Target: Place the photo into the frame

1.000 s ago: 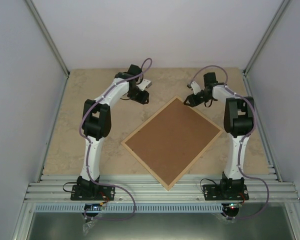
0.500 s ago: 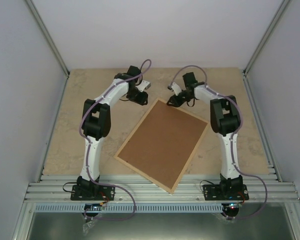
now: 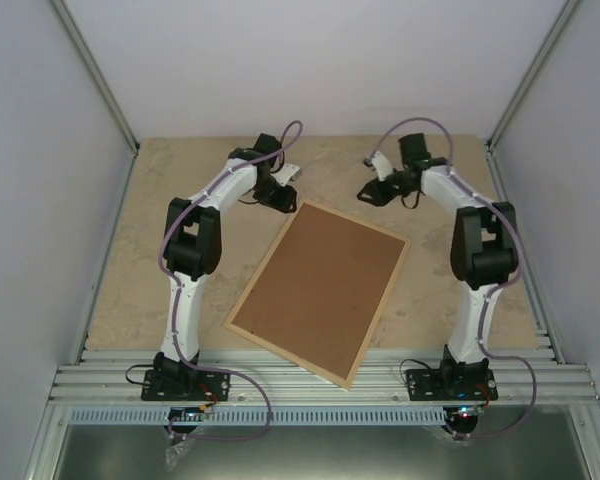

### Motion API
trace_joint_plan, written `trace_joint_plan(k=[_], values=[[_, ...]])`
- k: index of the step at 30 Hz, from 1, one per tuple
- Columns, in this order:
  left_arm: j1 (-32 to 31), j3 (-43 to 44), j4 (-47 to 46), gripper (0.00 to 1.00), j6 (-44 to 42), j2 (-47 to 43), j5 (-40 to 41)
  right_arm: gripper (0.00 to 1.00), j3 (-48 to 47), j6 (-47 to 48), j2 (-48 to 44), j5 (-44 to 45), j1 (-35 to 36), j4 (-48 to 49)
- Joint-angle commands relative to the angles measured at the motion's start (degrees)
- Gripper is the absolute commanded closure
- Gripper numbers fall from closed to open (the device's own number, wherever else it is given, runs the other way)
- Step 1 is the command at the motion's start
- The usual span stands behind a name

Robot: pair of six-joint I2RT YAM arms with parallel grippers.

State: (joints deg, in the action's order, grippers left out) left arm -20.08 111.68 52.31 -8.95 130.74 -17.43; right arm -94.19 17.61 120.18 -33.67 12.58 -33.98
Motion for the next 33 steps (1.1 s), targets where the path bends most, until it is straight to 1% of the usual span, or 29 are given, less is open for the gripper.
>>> trace_joint_plan(k=[1, 5, 10, 12, 15, 17, 20, 23, 26, 30, 33], values=[[-0.57, 2.38, 0.93, 0.51, -4.52, -0.73, -3.6, 0.68, 6.37, 4.85, -3.61, 4.94, -5.88, -1.24], [-0.93, 1.6, -0.68, 0.51, -4.65, -0.79, -1.8, 0.69, 10.38, 8.25, -3.83, 9.21, -7.26, -0.12], [-0.93, 2.39, -0.68, 0.51, -2.74, 1.1, 0.03, 0.68, 14.04, 9.07, -2.37, 11.15, -6.55, 1.14], [-0.93, 1.2, -1.23, 0.51, -1.62, 1.44, -0.37, 0.66, 15.64, 10.09, -2.29, 10.58, -5.52, 1.83], [-0.93, -0.79, -2.56, 0.51, 0.56, 1.49, -0.76, 0.59, 16.36, 11.49, -1.49, 10.15, -3.06, 2.23], [-0.93, -1.53, -3.03, 0.51, 1.69, 1.69, -1.21, 0.55, 15.45, 10.92, -0.71, 9.31, -2.57, 2.22], [-0.93, -2.1, -3.48, 0.51, 2.79, 1.96, -0.16, 0.53, 13.38, 9.96, 0.1, 9.57, -2.56, 2.15], [-0.93, -1.94, -3.84, 0.53, 2.54, 1.89, 3.17, 0.53, 11.39, 9.45, -1.28, 9.28, -2.65, 1.58], [-0.93, -0.55, -3.27, 0.55, 2.28, 2.31, 5.3, 0.53, 10.94, 8.04, -4.2, 6.87, -2.34, 2.32], [-1.0, 2.86, -0.84, 0.57, 2.98, 4.45, 4.69, 0.57, 10.61, 4.68, -6.61, 3.25, -0.65, 3.0], [-1.17, 2.76, -0.55, 0.58, 2.9, 4.79, 4.5, 0.6, 10.4, 2.42, -6.13, 2.16, 0.89, 4.29]])
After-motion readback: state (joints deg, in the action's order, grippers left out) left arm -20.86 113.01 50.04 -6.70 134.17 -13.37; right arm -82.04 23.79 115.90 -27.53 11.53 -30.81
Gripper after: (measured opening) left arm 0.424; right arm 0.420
